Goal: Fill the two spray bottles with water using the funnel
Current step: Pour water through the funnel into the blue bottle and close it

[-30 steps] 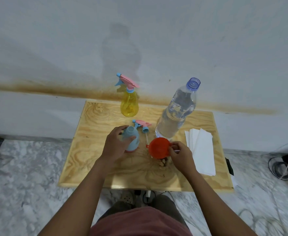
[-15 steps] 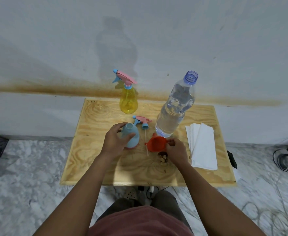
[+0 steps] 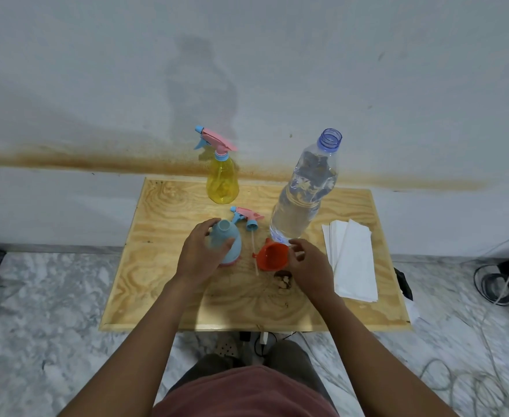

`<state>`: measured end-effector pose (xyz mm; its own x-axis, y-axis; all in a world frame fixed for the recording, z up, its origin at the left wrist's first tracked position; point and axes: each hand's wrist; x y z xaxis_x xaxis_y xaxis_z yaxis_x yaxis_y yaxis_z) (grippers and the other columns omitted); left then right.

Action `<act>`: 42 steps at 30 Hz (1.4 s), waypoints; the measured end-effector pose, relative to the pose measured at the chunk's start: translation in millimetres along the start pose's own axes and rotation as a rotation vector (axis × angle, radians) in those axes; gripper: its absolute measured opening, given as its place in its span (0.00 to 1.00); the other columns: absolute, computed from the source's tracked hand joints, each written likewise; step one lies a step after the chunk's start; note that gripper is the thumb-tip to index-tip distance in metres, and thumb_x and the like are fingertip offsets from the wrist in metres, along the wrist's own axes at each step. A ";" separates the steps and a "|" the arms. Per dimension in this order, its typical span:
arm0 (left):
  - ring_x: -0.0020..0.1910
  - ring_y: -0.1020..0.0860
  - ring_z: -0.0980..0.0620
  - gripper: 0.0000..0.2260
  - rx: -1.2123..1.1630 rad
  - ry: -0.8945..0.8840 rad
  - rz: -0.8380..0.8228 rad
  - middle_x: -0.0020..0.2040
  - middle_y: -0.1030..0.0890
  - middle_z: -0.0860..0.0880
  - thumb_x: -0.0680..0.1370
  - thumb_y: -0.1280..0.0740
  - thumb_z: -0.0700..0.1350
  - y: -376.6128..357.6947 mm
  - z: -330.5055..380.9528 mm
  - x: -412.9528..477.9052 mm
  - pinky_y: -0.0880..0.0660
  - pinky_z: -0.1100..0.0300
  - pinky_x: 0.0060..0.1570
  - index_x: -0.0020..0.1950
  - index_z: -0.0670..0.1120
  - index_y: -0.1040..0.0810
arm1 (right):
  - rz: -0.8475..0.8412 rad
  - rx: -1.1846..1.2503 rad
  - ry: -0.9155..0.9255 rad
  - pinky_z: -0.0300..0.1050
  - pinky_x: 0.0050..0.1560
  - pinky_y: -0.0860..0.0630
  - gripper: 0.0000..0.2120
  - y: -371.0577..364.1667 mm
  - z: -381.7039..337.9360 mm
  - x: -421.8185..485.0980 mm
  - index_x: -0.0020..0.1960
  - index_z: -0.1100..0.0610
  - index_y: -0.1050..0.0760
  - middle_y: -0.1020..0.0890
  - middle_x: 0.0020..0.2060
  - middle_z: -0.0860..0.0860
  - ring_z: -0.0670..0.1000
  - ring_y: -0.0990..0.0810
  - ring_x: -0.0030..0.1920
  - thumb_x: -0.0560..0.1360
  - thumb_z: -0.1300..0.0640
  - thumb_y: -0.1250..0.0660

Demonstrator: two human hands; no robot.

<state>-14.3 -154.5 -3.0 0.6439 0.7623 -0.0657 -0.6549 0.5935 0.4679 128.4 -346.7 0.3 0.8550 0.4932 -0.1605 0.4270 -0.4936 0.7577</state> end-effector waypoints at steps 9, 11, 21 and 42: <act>0.56 0.24 0.53 0.31 0.000 0.081 -0.032 0.57 0.24 0.56 0.67 0.20 0.47 -10.5 -4.9 1.2 0.29 0.64 0.48 0.67 0.51 0.28 | -0.154 -0.046 0.136 0.45 0.55 0.25 0.18 -26.4 -67.9 35.7 0.66 0.49 0.24 0.17 0.57 0.47 0.49 0.20 0.58 0.77 0.50 0.36; 0.55 0.24 0.55 0.29 0.001 0.069 0.003 0.57 0.23 0.57 0.68 0.20 0.46 -6.4 -6.5 1.1 0.31 0.71 0.45 0.66 0.50 0.27 | -0.196 -0.038 0.093 0.46 0.55 0.26 0.18 -38.3 -77.7 44.5 0.66 0.54 0.24 0.17 0.58 0.52 0.53 0.20 0.58 0.77 0.53 0.37; 0.54 0.25 0.56 0.31 0.025 0.024 0.120 0.58 0.23 0.56 0.66 0.19 0.47 24.3 -16.8 -2.7 0.31 0.74 0.47 0.66 0.48 0.26 | -0.241 -0.113 -0.124 0.42 0.42 0.31 0.17 -74.4 -96.1 75.6 0.63 0.63 0.27 0.22 0.59 0.59 0.59 0.20 0.56 0.76 0.59 0.38; 0.56 0.26 0.55 0.33 -0.029 0.094 0.124 0.58 0.25 0.52 0.63 0.18 0.48 41.9 -21.5 -8.4 0.33 0.73 0.48 0.65 0.49 0.25 | -0.075 0.608 0.212 0.34 0.44 0.22 0.06 -2.5 -147.8 17.8 0.53 0.46 0.21 0.15 0.44 0.45 0.43 0.18 0.43 0.78 0.55 0.32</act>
<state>-55.6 -130.5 -1.8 0.5186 0.8501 -0.0915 -0.7392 0.4996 0.4516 99.0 -230.8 89.0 0.7663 0.6421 -0.0238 0.6270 -0.7392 0.2459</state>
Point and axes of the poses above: each hand's wrist, its own x-axis towards the middle knuckle, its own y-axis out of the back of the hand, z = x × y
